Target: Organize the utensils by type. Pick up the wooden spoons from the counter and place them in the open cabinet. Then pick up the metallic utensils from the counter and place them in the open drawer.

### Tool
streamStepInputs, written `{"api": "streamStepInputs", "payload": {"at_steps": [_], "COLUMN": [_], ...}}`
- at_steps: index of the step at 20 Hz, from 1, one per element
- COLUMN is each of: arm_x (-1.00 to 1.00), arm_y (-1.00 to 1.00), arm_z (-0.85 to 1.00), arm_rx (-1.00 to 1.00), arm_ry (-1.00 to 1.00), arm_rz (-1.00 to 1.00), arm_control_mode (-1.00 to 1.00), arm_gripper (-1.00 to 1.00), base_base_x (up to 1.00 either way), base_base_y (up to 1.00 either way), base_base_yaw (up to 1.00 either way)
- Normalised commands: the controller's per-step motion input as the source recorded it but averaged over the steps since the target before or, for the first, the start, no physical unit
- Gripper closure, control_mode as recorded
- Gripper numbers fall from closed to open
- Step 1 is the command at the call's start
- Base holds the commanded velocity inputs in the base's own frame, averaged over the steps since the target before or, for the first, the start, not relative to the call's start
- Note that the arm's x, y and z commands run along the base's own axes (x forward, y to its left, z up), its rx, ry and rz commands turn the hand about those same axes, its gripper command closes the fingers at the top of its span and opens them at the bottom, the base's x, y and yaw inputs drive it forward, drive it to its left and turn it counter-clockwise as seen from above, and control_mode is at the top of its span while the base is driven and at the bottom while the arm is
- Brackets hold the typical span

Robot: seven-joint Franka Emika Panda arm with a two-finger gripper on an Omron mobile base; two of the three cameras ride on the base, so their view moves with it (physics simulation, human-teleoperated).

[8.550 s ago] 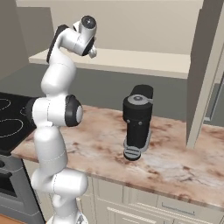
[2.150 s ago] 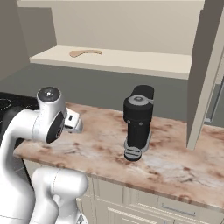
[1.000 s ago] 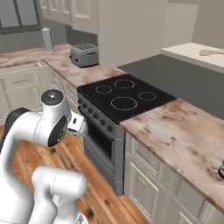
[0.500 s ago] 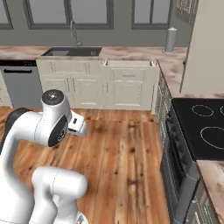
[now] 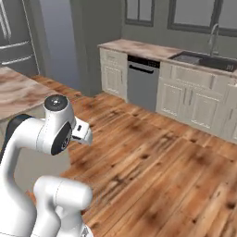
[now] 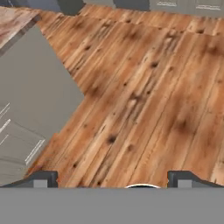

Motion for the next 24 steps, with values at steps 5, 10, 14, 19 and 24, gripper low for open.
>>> {"api": "streamStepInputs", "payload": {"at_steps": [5, 10, 14, 19, 24], "arm_x": [0.0, 0.0, 0.0, 0.0, 0.0], "arm_y": [0.0, 0.0, 0.0, 0.0, 0.0], "arm_z": [0.0, 0.0, 0.0, 0.0, 0.0], "arm_rx": [0.0, 0.0, 0.0, 0.0, 0.0], "arm_ry": [0.0, 0.0, 0.0, 0.0, 0.0], "arm_rz": [0.0, 0.0, 0.0, 0.0, 0.0], "arm_control_mode": [1.0, 1.0, 1.0, 1.0, 1.0], "arm_gripper": [-1.0, -1.0, -1.0, -1.0, -1.0], "base_base_x": [-0.02, 0.22, 0.65, 0.84, 0.62], "base_base_y": [0.0, 0.0, 0.0, -0.07, -0.32], "base_base_yaw": [1.0, 1.0, 0.91, 0.61, 0.17]}}
